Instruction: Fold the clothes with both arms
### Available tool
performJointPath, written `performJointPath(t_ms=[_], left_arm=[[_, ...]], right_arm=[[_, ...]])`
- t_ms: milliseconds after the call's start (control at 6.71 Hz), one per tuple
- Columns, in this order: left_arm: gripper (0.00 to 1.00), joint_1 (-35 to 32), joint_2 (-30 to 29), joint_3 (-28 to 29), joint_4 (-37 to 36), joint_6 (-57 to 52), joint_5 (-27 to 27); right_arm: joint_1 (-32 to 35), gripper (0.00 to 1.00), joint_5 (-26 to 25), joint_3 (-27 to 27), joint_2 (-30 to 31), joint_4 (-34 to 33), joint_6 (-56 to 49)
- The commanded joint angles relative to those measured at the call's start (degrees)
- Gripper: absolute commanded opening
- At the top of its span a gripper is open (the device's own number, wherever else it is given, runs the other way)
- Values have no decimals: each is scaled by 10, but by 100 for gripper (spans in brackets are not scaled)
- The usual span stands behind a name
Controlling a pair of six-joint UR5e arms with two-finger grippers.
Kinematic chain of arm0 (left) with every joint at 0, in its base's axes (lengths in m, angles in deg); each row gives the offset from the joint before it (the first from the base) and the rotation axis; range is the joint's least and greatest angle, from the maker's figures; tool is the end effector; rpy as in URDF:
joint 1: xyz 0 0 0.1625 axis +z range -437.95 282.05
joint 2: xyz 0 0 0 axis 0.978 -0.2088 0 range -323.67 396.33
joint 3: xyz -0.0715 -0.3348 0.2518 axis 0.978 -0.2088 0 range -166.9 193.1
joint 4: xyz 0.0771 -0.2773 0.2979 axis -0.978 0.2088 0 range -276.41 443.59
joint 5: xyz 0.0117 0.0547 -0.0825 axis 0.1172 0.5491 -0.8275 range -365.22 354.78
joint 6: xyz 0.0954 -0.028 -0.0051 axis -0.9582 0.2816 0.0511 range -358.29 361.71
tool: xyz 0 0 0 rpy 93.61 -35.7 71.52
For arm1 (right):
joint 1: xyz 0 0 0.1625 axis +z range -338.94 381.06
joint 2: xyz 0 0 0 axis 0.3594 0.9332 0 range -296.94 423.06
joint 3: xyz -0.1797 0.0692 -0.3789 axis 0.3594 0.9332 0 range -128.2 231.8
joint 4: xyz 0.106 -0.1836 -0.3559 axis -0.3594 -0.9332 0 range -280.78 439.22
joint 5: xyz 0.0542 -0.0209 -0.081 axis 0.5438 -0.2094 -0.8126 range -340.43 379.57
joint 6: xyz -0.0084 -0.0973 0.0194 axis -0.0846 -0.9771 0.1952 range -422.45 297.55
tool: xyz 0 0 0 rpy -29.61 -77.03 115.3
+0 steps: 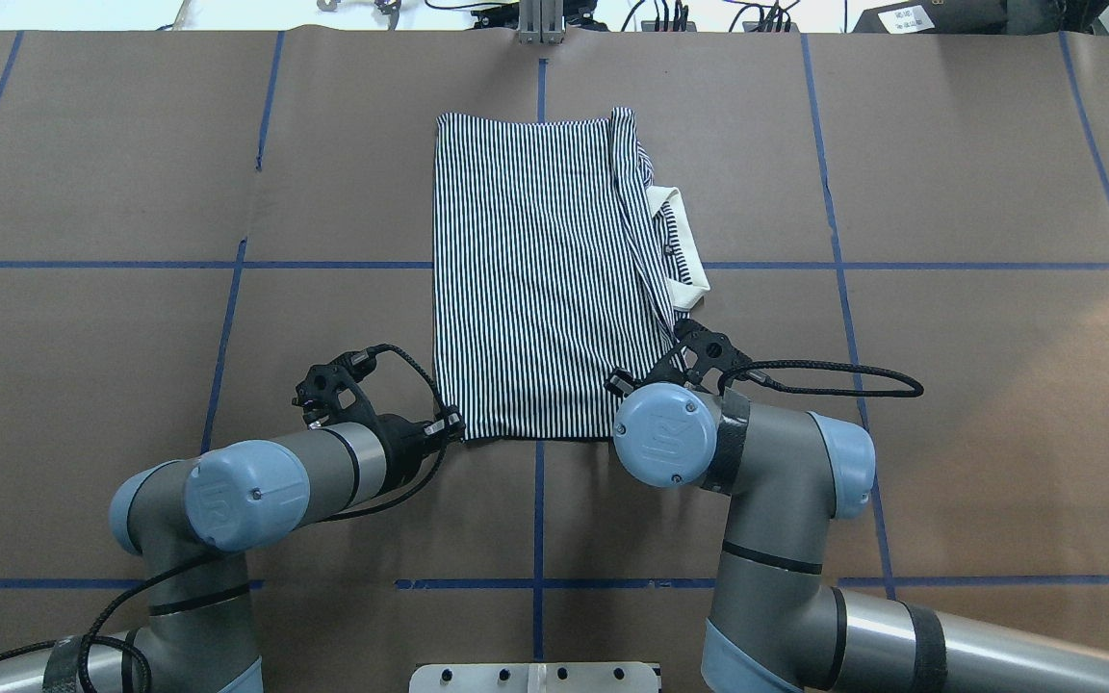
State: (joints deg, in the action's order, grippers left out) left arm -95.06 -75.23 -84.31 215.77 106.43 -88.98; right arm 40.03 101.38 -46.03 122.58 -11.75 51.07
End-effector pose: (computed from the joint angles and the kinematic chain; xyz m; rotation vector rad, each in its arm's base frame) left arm 0.5551 -0.3217 0.3054 0.1223 1.2567 -0.5487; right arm -0.5785 -0.3548 0.3035 0.1148 -0.6724 0.7599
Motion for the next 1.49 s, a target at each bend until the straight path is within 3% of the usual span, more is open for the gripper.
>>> performJointPath(t_ms=[0,149,298,447,1340], left_arm=[[0,1,-1,-1,0,0,0],[0,1,-1,-1,0,0,0],[0,1,-1,-1,0,0,0],[0,1,0,0,1,0,0],[0,5,0,0,1,0,1]], right_arm=[[0,77,0,4,0,0,0],[0,62,-1,5,-5,0,1],[0,7,0,11,-13,0,7],[0,0,-1,10,-15,0,8],[5,0,0,4,-24,-19,7]])
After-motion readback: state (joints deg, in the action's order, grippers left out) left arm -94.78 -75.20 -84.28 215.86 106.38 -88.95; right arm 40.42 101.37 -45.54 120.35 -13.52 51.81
